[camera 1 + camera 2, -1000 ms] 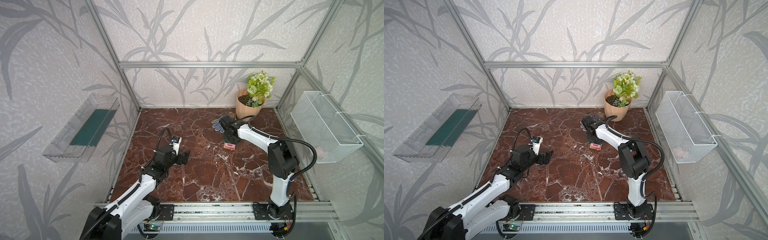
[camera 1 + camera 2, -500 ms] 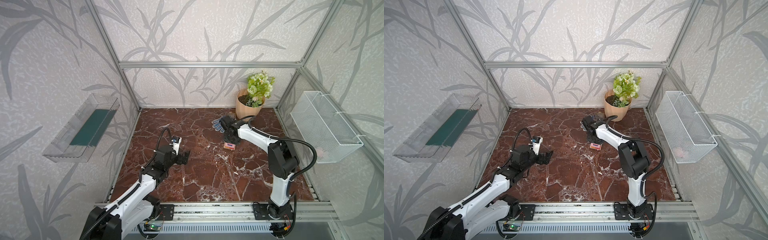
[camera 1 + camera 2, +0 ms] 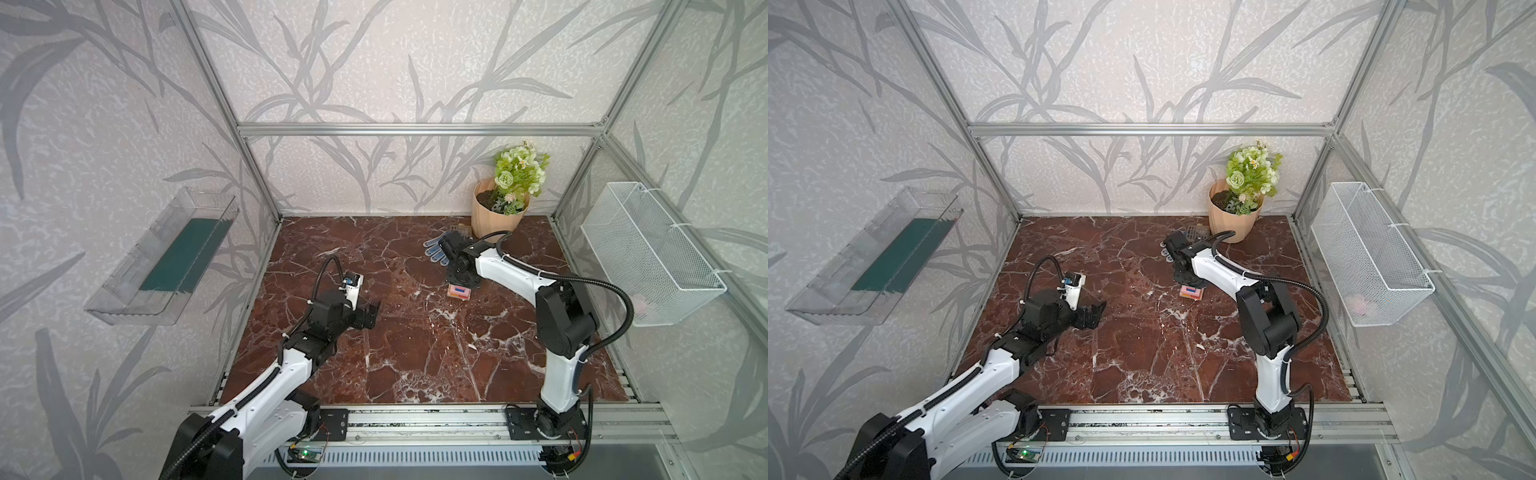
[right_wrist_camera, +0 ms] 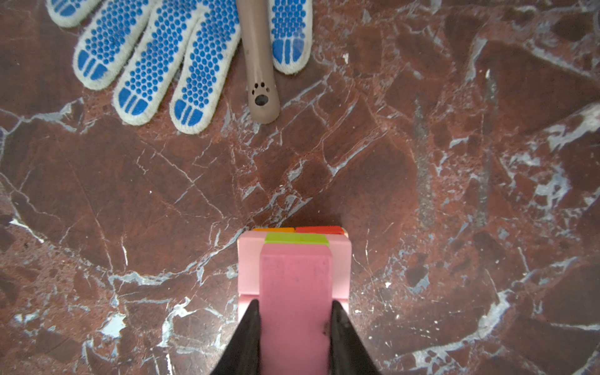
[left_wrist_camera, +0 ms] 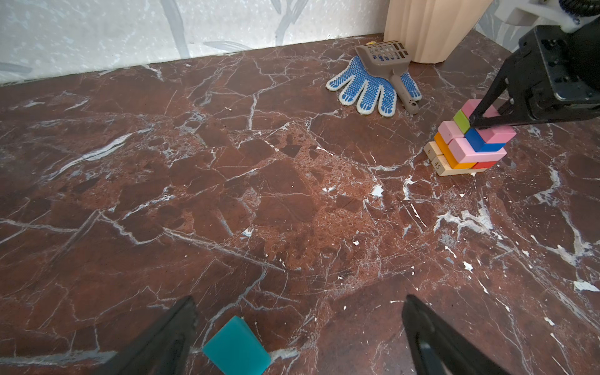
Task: Build the wood block tower
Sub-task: 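Hold the pink block aligned on top of the stack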
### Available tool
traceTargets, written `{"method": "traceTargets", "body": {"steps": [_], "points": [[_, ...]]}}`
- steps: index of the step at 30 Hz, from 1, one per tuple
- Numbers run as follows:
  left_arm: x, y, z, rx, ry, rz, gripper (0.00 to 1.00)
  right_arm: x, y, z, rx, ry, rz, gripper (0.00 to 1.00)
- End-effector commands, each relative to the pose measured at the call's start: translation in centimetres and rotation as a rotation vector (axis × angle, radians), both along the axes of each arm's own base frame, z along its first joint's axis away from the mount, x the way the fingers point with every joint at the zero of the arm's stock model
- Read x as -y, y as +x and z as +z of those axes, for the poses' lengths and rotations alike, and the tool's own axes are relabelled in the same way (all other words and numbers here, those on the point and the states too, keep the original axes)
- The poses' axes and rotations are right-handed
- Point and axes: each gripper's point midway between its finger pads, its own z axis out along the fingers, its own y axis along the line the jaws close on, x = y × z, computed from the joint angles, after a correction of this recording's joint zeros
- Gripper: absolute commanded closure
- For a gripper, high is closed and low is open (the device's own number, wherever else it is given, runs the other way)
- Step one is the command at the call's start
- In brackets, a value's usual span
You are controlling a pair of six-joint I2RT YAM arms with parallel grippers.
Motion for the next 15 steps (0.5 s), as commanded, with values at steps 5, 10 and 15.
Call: {"method": "traceTargets", "body": {"steps": [5, 10, 15], "points": [[0.32, 0.29, 1.05, 0.030, 0.005, -0.019, 0.01, 0.82, -0.34, -0.05, -0.002, -0.014, -0.027, 0.85], [0.34, 0.30, 1.07, 0.030, 0.005, -0.019, 0.01, 0.86, -0.40, -0.17, -0.004, -0.014, -0.030, 0.77], [0.34, 0.30, 1.09, 0.030, 0.005, -0.019, 0.01, 0.87, -0.39, -0.22, -0.007, -0.015, -0.030, 0.72]]}}
